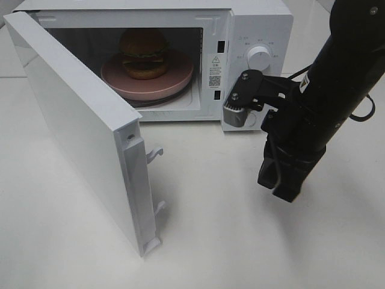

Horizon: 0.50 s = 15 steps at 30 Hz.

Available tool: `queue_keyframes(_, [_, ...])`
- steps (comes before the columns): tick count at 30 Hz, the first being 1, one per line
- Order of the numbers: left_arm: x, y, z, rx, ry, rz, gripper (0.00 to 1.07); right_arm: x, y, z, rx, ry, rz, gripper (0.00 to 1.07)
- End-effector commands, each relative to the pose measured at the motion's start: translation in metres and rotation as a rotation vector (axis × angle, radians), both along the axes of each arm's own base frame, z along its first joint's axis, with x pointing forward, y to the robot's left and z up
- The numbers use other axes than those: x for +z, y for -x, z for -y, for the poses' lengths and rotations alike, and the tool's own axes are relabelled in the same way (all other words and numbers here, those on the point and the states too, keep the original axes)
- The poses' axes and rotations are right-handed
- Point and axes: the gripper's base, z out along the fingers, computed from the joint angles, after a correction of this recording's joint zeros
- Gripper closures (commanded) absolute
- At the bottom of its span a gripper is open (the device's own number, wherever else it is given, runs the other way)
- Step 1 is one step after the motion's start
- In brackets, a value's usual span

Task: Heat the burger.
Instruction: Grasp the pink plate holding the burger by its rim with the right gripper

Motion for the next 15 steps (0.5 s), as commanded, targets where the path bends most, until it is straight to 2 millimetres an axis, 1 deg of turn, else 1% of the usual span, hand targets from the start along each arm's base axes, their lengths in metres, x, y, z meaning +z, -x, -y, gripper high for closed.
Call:
queue_keyframes(1, [-0.0006,0.0006,-0.0001,0.005,0.001,0.0,0.08,0.005,0.0006,0.0027,0.31,0.025,0.069,0.99])
queue_keyframes(2, [-0.0006,0.0006,-0.0001,0.005,0.001,0.0,0.08,0.005,0.0006,0.0027,0.31,0.025,0.069,0.99])
queue_keyframes(3, [-0.0006,0.0006,-0.0001,0.005,0.001,0.0,0.08,0.0053,0.0007,0.0028,0.421,0.033,0.093,0.99])
queue_keyframes(4, [-0.0006,0.0006,-0.0001,0.005,0.001,0.0,0.08,0.0061,0.0009,0.003,0.481,0.036,0.109,0.98])
queue_keyframes(5, [-0.0006,0.0006,-0.0001,0.005,0.001,0.0,0.08,0.0061,0.0009,0.003,0.481,0.036,0.109,0.98])
queue_keyframes(6, [-0.0006,0.0006,-0.0001,0.005,0.001,0.0,0.08,0.0064,0.001,0.0031,0.588,0.042,0.131,0.98])
queue_keyframes(7, [-0.0006,0.0006,-0.0001,0.005,0.001,0.0,0.08,0.0064,0.001,0.0031,0.588,0.042,0.131,0.98])
queue_keyframes(8, [-0.0006,0.0006,-0.0001,0.005,0.001,0.0,0.08,0.0064,0.0009,0.0031,0.662,0.046,0.147,0.97])
queue_keyframes(10, [-0.0006,0.0006,-0.0001,0.005,0.001,0.0,0.08,0.0064,0.0011,0.0029,0.696,0.051,0.154,0.97])
queue_keyframes(11, [-0.0006,0.0006,-0.0001,0.005,0.001,0.0,0.08,0.0062,0.0006,0.0039,0.76,0.07,0.168,0.96])
queue_keyframes(15, [-0.0006,0.0006,-0.0001,0.005,0.001,0.0,0.08,0.006,-0.0005,0.0051,0.801,0.094,0.183,0.92])
